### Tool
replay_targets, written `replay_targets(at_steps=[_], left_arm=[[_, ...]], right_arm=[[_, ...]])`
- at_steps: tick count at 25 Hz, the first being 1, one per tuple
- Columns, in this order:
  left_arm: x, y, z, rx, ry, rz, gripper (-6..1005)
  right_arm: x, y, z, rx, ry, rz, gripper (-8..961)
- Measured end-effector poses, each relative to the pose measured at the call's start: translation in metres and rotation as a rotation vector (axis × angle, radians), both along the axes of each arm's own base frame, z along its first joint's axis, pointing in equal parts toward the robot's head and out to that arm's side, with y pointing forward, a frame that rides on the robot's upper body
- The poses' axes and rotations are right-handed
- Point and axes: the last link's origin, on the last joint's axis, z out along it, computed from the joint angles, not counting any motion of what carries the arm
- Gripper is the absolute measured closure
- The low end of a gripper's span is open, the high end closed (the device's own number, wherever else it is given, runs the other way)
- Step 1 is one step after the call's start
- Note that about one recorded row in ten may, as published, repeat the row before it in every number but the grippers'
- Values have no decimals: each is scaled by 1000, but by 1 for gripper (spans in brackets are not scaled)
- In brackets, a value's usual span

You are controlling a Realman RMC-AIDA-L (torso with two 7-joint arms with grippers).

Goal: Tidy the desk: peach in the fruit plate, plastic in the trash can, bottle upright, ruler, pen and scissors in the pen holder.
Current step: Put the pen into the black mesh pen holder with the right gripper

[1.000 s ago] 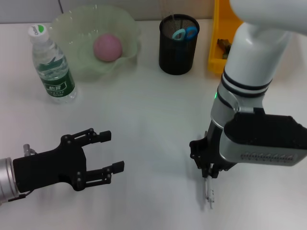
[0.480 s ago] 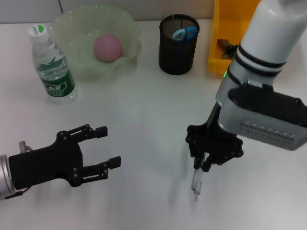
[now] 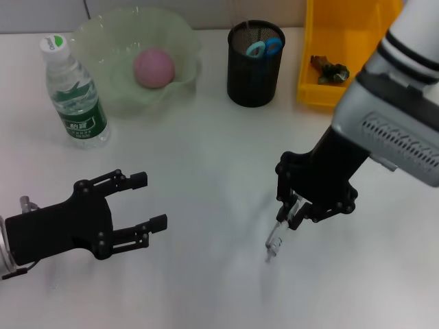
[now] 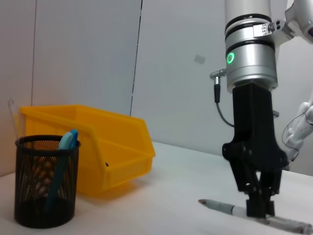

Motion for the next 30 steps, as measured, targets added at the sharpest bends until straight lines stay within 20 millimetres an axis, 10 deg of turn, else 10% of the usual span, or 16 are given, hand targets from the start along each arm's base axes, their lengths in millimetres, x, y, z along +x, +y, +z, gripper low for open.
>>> replay_targets(at_steps=[30], left_arm=[[10,10,3,33,-34,-31,196]], right_arm=[[32,6,41,224,413,-595,833]])
